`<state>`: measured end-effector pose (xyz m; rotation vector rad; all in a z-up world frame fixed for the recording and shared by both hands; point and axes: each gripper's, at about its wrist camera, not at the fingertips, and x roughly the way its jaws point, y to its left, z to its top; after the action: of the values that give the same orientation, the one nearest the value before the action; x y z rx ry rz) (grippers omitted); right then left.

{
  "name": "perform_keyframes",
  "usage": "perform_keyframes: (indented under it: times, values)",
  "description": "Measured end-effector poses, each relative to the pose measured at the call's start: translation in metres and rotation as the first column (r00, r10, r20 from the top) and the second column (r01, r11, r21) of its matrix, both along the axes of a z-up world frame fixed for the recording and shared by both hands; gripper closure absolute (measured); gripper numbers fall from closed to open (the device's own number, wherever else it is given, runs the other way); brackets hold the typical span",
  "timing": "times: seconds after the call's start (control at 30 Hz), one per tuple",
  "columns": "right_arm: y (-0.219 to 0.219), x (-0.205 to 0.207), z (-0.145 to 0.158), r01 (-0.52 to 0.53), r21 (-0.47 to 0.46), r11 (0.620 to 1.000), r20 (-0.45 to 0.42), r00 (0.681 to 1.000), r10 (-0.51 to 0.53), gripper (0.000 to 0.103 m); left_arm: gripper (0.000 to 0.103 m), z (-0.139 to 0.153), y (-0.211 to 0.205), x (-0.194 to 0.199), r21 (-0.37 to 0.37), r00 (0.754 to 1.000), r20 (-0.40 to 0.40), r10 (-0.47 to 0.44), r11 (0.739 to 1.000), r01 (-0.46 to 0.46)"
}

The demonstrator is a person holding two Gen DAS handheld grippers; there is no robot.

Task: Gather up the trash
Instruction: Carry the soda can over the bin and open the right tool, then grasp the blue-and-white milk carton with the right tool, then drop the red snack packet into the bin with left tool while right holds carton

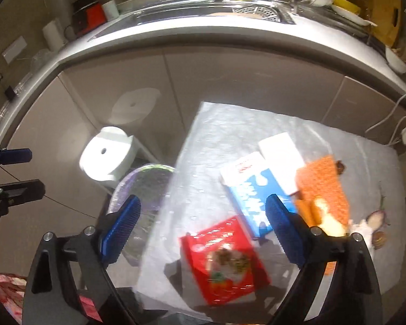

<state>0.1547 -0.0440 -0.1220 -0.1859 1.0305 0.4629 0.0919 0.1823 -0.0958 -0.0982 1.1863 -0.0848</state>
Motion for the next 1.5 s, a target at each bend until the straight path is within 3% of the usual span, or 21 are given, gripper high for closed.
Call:
perform_keyframes:
  times: [0.2, 0.33, 0.5, 0.57, 0.63, 0.73, 0.87, 1.07, 1.13, 1.27, 1.43, 1.5]
  values:
    - [-0.02, 0.031, -0.04, -0.134, -0.092, 0.987, -0.053, 0.99, 0.129, 0.015, 0.008, -0.008, -0.053, 0.006, -0.007, 0.999, -0.012, -0.032, 0.999, 0.032]
    - [-0.015, 0.04, -0.067, -0.23, -0.132, 0.964, -0.092, 0.971, 0.219, 0.02, 0.008, -0.015, -0.074, 0.009, 0.012, 1.0, -0.028, 0.01, 1.0, -0.01]
    - [-0.014, 0.046, -0.088, -0.275, -0.159, 0.948, -0.123, 0.958, 0.258, 0.021, 0.008, -0.016, -0.093, 0.005, 0.037, 0.997, -0.031, 0.068, 0.997, -0.067]
    - [-0.015, 0.046, -0.092, -0.297, -0.147, 0.943, -0.143, 0.95, 0.277, 0.033, 0.009, -0.018, -0.098, 0.004, 0.048, 0.996, -0.035, 0.083, 0.996, -0.082]
    - [-0.016, 0.045, -0.094, -0.314, -0.131, 0.941, -0.15, 0.944, 0.294, 0.036, 0.009, -0.02, -0.104, 0.003, 0.052, 0.995, -0.038, 0.094, 0.994, -0.092]
    - [-0.022, 0.045, -0.088, -0.33, -0.083, 0.941, -0.154, 0.937, 0.315, 0.037, 0.008, -0.026, -0.112, 0.004, 0.042, 0.994, -0.055, 0.098, 0.994, -0.096]
    - [-0.04, 0.047, -0.056, -0.295, -0.004, 0.956, -0.112, 0.95, 0.293, 0.037, 0.008, -0.043, -0.125, 0.007, 0.016, 0.994, -0.083, 0.073, 0.997, -0.072]
    - [-0.088, 0.045, -0.004, -0.228, 0.07, 0.971, -0.043, 0.972, 0.231, 0.037, 0.008, -0.084, -0.143, 0.023, 0.025, 0.989, -0.142, 0.031, 0.999, -0.027]
    - [-0.105, 0.043, 0.005, -0.207, 0.076, 0.975, -0.035, 0.977, 0.21, 0.037, 0.008, -0.099, -0.144, 0.032, -0.003, 0.985, -0.169, 0.035, 0.999, -0.036]
    - [-0.134, 0.037, 0.013, -0.159, 0.08, 0.984, -0.04, 0.986, 0.163, 0.037, 0.009, -0.122, -0.144, 0.047, -0.02, 0.975, -0.212, 0.06, 0.998, -0.066]
    - [-0.153, 0.035, 0.009, -0.1, 0.089, 0.991, -0.056, 0.993, 0.105, 0.037, 0.008, -0.134, -0.158, 0.049, 0.03, 0.972, -0.231, 0.035, 0.999, -0.029]
    - [-0.16, 0.032, 0.008, -0.082, 0.092, 0.992, -0.061, 0.994, 0.088, 0.037, 0.014, -0.136, -0.163, 0.048, 0.043, 0.971, -0.236, 0.024, 0.999, -0.015]
